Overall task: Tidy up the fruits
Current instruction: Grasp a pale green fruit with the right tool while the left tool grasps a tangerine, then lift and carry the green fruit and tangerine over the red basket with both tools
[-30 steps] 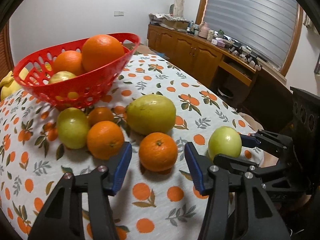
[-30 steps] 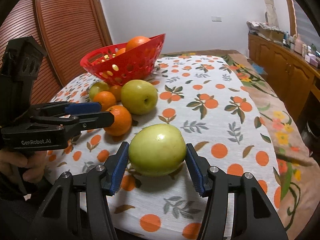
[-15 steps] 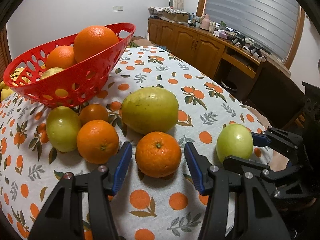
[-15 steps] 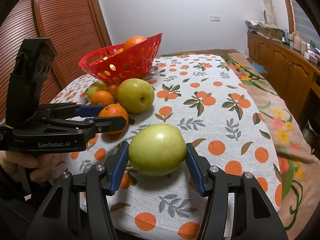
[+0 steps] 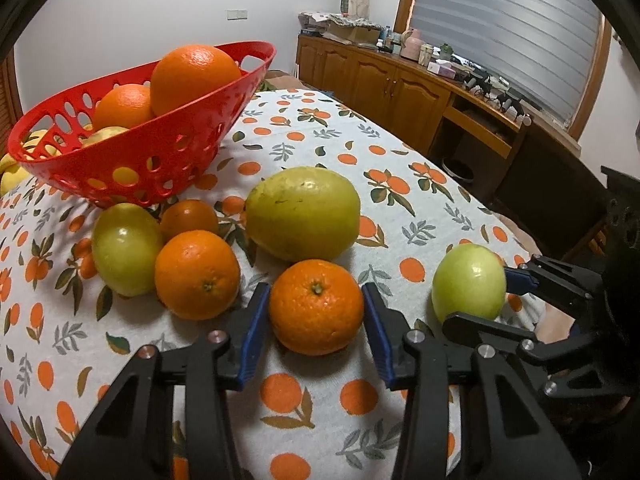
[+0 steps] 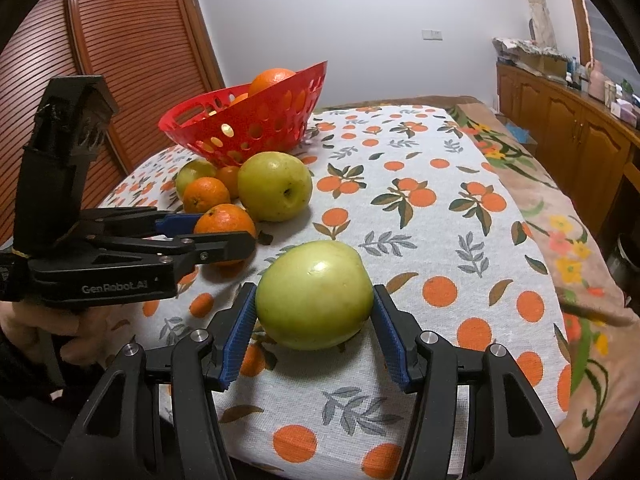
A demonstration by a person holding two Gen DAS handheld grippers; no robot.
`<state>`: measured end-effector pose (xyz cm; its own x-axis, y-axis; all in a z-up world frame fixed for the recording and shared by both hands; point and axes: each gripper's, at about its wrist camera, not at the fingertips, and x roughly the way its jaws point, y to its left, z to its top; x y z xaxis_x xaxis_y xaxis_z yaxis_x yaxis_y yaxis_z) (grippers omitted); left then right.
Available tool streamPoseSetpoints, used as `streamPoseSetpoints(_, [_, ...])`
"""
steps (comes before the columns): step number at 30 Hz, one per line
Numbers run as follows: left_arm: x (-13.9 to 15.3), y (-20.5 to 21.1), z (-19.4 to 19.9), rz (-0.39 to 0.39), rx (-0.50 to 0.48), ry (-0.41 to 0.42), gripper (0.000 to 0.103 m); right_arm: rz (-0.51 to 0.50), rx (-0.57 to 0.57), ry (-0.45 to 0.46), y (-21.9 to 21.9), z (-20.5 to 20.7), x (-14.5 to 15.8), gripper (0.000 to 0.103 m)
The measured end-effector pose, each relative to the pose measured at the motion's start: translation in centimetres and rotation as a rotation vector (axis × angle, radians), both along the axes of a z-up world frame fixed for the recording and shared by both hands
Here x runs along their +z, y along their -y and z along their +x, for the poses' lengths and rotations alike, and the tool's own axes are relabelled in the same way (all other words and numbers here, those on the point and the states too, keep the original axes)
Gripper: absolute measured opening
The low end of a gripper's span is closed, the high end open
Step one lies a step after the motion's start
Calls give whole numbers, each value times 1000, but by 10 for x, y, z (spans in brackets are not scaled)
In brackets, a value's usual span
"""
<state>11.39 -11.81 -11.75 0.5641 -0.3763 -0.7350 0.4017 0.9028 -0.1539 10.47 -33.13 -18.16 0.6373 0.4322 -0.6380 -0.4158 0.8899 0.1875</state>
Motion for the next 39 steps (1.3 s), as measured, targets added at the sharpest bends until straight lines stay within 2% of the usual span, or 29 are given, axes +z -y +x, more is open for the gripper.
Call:
streamPoseSetpoints(14, [37,-20,-16,-57,29,70,44,-10,11,12,-2,4,7,58])
streamPoseSetpoints(39, [107,-76,-14,-73,149,243,44,-14,93,169,-37,19,83,58])
